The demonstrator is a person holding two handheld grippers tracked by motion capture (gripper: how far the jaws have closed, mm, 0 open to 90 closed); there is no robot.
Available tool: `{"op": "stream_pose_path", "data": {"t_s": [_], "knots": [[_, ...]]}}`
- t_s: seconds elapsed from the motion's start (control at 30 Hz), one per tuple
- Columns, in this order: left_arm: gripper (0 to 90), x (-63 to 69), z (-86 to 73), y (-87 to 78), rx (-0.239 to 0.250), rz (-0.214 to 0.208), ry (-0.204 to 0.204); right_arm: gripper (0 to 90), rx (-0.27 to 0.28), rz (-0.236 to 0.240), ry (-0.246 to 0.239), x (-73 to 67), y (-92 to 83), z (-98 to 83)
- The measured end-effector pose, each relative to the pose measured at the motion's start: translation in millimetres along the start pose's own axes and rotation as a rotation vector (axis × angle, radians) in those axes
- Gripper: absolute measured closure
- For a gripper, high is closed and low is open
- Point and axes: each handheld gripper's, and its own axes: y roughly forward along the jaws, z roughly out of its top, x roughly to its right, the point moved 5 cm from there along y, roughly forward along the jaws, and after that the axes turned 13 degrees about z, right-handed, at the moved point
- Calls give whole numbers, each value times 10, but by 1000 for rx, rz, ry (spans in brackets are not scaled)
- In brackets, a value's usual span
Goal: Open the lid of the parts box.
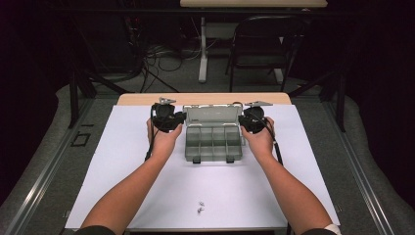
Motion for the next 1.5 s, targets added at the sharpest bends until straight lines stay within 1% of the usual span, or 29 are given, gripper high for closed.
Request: {"op": "stream_pose_path", "data": {"t_s": [0.03, 0.17, 0.37, 0.5, 0.57, 0.63, 0.67, 0.7, 0.77, 0.83, 1.0, 1.17, 1.33, 1.5], "knots": [[781, 4, -14, 11, -3, -2, -4, 860, 2, 0, 2, -1, 2, 0], [780, -2, -58, 60, -10, 8, -1, 860, 5, -1, 6, -1, 6, 2], [780, -9, -116, 166, -22, 5, -21, 860, 6, 0, 6, 2, 6, 1], [786, -9, -148, 229, -35, 6, -23, 860, 11, 0, 7, 5, 10, 3], [794, -7, -156, 257, -31, 9, -25, 860, 11, 0, 8, 5, 10, 3], [795, -5, -164, 278, -34, 3, -18, 860, 14, 1, 10, 6, 14, 3], [797, 0, -170, 290, -31, 10, -20, 860, 15, 5, 11, 6, 15, 3], [799, 4, -176, 297, -34, 5, -24, 860, 17, 5, 9, 9, 16, 5], [800, -1, -181, 313, -34, 8, -22, 860, 20, 3, 7, 11, 19, 6], [807, -2, -186, 329, -34, 10, -29, 859, 22, 3, 9, 15, 22, 6], [828, -9, -186, 346, -29, 20, -24, 859, 26, 3, 9, 15, 27, 8], [844, -7, -192, 363, -29, 24, -40, 858, 32, -1, 9, 22, 35, 9], [864, -14, -192, 371, -29, 27, -42, 848, 31, 5, 12, 23, 45, 5], [868, -16, -187, 379, -28, 29, -40, 832, 18, 2, 14, 35, 76, -22]]}}
